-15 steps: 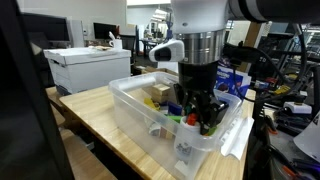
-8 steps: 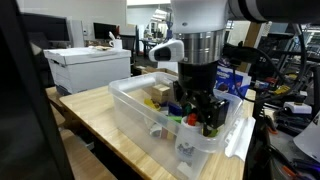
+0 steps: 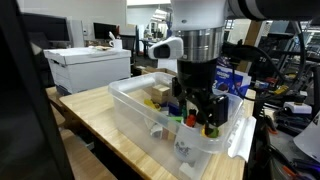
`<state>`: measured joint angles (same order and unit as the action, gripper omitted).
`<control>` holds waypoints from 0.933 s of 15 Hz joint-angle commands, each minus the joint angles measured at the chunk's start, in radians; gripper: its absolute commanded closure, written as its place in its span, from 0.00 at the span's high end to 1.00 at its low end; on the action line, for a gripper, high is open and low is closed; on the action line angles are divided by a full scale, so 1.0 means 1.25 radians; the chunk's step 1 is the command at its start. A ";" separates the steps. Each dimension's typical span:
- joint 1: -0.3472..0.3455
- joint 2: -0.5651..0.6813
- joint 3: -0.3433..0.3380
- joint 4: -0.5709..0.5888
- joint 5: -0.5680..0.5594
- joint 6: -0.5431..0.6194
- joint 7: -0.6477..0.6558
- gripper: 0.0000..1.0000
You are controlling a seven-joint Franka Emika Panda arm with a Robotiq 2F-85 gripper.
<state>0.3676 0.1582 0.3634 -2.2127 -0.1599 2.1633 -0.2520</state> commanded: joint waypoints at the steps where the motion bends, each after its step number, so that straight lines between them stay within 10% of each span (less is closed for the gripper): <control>1: -0.010 -0.034 0.000 -0.017 0.014 0.006 -0.016 1.00; 14: -0.030 -0.187 -0.044 -0.058 -0.019 0.031 0.101 1.00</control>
<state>0.3499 0.0534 0.3179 -2.2153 -0.1638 2.1651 -0.2025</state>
